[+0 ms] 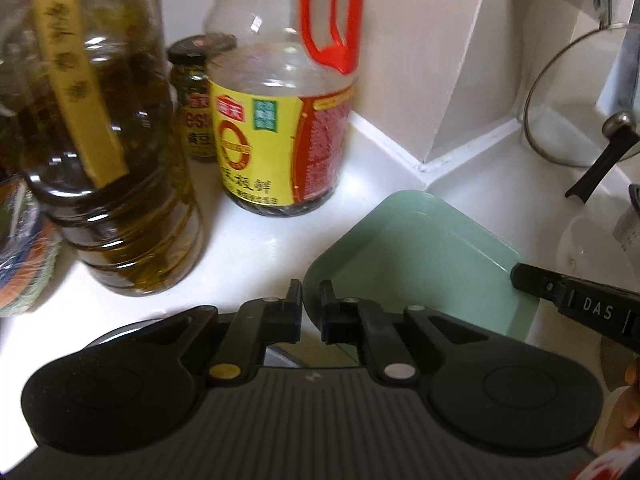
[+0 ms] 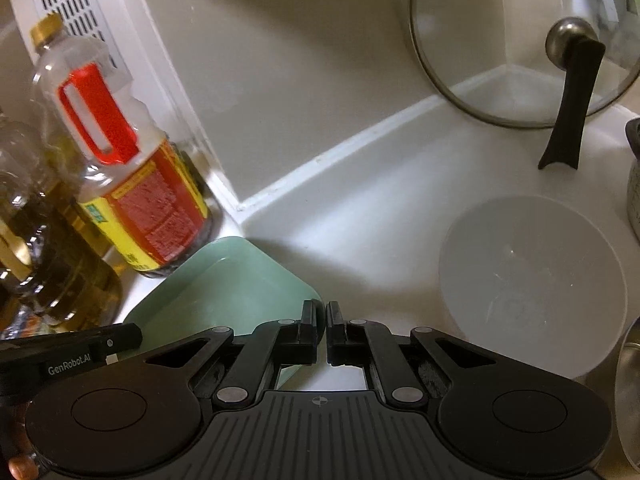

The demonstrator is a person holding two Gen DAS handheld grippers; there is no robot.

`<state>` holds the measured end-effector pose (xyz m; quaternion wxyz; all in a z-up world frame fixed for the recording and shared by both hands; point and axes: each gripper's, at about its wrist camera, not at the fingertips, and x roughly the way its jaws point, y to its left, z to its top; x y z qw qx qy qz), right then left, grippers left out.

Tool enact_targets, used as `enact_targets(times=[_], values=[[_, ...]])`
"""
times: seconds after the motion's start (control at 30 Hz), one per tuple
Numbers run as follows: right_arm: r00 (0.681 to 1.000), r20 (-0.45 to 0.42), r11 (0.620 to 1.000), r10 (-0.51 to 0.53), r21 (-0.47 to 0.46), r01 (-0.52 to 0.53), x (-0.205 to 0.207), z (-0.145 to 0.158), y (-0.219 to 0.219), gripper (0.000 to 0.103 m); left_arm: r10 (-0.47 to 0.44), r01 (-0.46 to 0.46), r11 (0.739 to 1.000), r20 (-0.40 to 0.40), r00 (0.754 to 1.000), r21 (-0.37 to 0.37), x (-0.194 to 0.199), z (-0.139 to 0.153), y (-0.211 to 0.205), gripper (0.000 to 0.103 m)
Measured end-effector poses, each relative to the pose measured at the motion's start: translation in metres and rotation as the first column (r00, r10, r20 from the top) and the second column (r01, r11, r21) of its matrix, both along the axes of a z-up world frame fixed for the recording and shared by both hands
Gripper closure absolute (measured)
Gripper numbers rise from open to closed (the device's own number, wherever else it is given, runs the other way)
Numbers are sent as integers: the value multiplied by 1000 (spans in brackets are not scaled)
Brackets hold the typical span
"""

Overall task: Organize plates and bowls
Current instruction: 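Close the right tool on the mint-green plate's rim and lift it, then lower the mint-green plate into the steel tray and open the right tool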

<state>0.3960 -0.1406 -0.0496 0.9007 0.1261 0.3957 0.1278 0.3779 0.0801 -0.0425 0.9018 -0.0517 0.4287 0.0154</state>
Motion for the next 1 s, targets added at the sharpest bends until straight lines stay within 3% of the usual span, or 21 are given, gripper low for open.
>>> enact_targets(times=[0.47,0.77,1.0], values=[[987,41,987,156,39,-157,-43,24,55,98,150,-150,989,45,988,-6,-78,30,59,96],[967,9,967,255,22,-255,-74,12,94,98,229,-229,974,17,973,-1,-130,22,86,96],[954,-15,954,298,-3,-299,-93,-2,112,98,259,-259,966,-15,966,-1,-147,8,99,96]])
